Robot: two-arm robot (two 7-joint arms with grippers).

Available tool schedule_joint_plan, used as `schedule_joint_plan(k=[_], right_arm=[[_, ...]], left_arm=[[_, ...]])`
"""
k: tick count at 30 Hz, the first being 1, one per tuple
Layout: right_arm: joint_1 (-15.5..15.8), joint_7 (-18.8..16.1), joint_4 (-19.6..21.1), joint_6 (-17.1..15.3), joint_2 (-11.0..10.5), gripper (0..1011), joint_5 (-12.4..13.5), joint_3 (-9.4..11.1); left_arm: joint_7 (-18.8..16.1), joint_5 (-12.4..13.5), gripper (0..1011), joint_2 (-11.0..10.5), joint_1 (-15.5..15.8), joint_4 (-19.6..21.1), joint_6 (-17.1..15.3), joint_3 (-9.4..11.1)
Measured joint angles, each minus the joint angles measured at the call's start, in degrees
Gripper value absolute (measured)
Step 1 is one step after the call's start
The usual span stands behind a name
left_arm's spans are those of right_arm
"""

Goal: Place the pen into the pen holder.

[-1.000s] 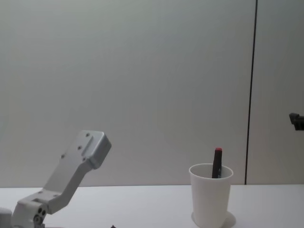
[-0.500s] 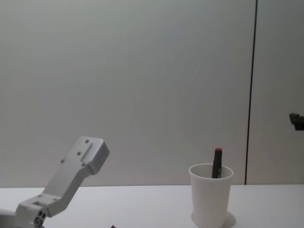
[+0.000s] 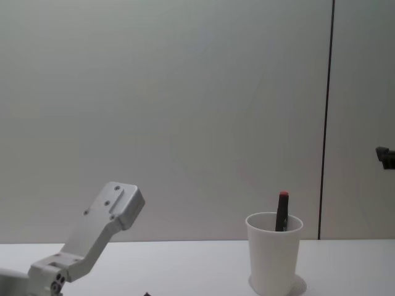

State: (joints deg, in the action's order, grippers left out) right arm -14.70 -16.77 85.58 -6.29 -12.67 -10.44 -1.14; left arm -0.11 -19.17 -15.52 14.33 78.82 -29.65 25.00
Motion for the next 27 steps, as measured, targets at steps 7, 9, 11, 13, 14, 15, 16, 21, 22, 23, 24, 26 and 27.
schedule_joint_plan(k=[7,9,11,13,14,15,16,21,22,23,24,26,27], right_arm=[[0.00,0.00,0.00,0.00,0.00,1001,0.00,0.00],[0.00,0.00,0.00,0.00,0.00,1001,0.00,0.00],[0.00,0.00,0.00,0.00,0.00,1002,0.00,0.00],[0.00,0.00,0.00,0.00,0.00,1001,0.00,0.00],[0.00,0.00,0.00,0.00,0.00,1001,0.00,0.00],[0.00,0.00,0.00,0.00,0.00,1001,0.00,0.00],[0.00,0.00,0.00,0.00,0.00,1001,0.00,0.00],[0.00,0.00,0.00,0.00,0.00,1001,0.00,0.00],[0.00,0.00,0.00,0.00,0.00,1001,0.00,0.00],[0.00,0.00,0.00,0.00,0.00,1001,0.00,0.00],[0.00,0.00,0.00,0.00,0.00,1001,0.00,0.00],[0.00,0.00,0.00,0.00,0.00,1001,0.00,0.00],[0.00,0.00,0.00,0.00,0.00,1001,0.00,0.00]], left_arm=[[0.51,0.56,925,0.49,0.73,-1.23,-0.11,-0.15],[0.61,0.67,896,0.57,0.82,-1.43,-0.15,-0.18],[0.73,0.75,846,0.70,0.98,-1.68,-0.22,-0.21],[0.77,0.81,773,0.78,1.06,-1.86,-0.29,-0.23],[0.82,0.87,736,0.86,1.12,-2.02,-0.35,-0.23],[0.83,0.88,717,0.90,1.15,-2.12,-0.40,-0.24],[0.85,0.89,677,0.94,1.17,-2.18,-0.44,-0.25],[0.91,0.92,514,1.20,1.25,-2.65,-0.69,-0.22],[0.92,0.93,503,1.23,1.25,-2.71,-0.71,-0.22],[0.92,0.93,476,1.27,1.26,-2.76,-0.72,-0.21],[0.93,0.93,414,1.34,1.28,-2.86,-0.73,-0.20],[0.93,0.94,374,1.40,1.28,-2.95,-0.73,-0.19],[0.93,0.95,357,1.43,1.28,-3.00,-0.74,-0.18]])
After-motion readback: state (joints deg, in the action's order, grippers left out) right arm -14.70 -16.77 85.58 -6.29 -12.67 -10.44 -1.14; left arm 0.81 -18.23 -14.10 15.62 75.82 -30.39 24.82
